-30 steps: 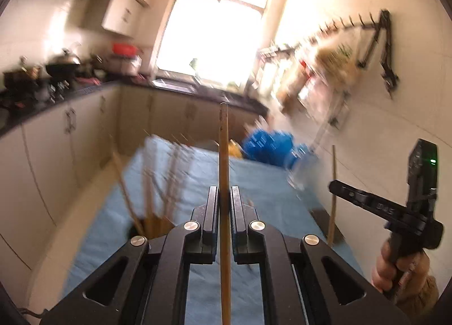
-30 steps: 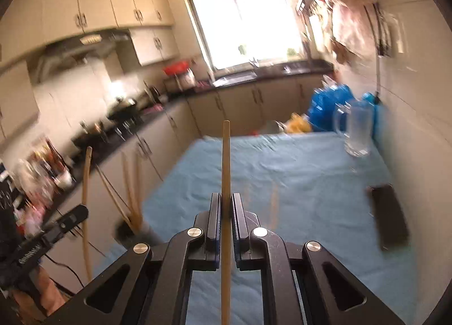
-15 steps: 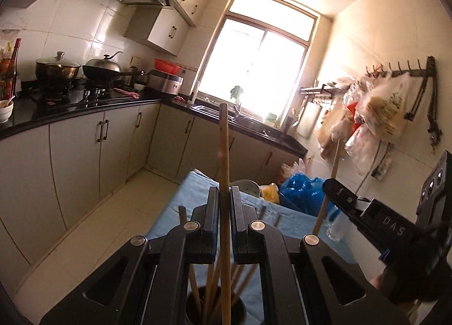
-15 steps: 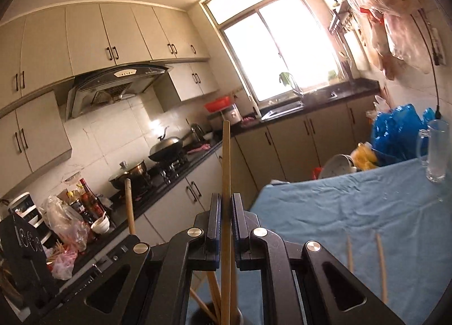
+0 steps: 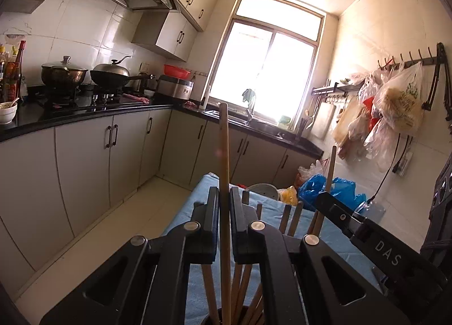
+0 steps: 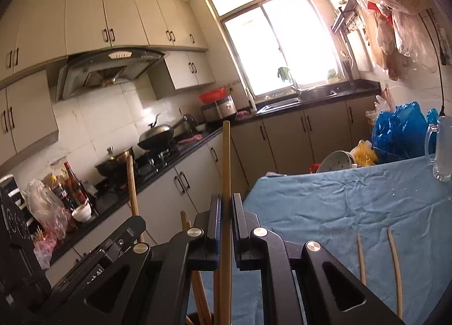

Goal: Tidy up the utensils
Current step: 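Lift both held chopsticks and lower them into the black cup, then open both tools and move them back over the last chopsticks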

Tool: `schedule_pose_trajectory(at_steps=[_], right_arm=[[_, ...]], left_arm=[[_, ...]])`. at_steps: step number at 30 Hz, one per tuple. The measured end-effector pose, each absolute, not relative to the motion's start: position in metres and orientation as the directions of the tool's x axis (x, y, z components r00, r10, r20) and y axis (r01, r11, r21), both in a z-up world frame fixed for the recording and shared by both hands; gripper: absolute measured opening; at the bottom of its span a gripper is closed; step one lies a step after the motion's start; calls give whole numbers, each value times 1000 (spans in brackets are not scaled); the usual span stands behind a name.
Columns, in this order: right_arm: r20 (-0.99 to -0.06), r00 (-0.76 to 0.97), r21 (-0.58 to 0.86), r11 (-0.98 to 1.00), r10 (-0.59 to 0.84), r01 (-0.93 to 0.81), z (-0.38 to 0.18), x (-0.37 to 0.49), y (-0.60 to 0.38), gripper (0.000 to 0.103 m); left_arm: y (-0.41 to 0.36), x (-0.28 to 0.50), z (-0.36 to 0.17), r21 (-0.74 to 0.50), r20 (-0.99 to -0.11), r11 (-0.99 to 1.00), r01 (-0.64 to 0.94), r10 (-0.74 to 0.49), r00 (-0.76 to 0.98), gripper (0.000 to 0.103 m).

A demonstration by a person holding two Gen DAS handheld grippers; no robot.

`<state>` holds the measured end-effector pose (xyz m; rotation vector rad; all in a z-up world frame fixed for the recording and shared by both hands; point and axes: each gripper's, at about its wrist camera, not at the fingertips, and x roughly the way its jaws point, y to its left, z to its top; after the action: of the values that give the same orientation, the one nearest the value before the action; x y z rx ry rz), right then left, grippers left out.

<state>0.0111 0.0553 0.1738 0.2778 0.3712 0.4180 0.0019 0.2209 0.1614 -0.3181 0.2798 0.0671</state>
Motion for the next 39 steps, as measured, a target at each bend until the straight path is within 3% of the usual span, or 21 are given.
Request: schedule_pose_trajectory(at_steps=[9,11,13,15,18,25,32,36,39], right_arm=[[-344,814,315,874,469,-370,161,8,62,9],[-350,808,327,870,473,-368,161,7,60,14],[-350,809,339,869,472,-360,161,6,56,31],[-346,813,350,868,469,-352,162,3,50,33],[-336,820,359,867,464,-345,168,-3,42,34],[-331,864,327,905,379,-271,175,-27,-11,57],[-542,815,278,959,203,-54,113,-24,-96,58],[-652,743,264,964,148,39,71,-21,-138,57],[-695,696,311,948,183,61,51,-18,-162,57]], left_arm=[[219,-6,154,-274,-320,953,-130,37,947,7],[218,-10,155,-268,-329,955,-128,34,944,12],[219,-14,157,-269,-333,954,-130,35,942,20],[220,-21,159,-271,-330,953,-137,41,943,27],[219,-33,164,-269,-328,951,-151,57,943,28],[214,-73,179,-303,-289,941,-152,61,955,33],[169,-98,172,-322,-329,946,-32,-80,941,33],[118,-99,155,-290,-402,954,76,-193,895,33],[78,-88,136,-248,-489,959,138,-247,837,34]])
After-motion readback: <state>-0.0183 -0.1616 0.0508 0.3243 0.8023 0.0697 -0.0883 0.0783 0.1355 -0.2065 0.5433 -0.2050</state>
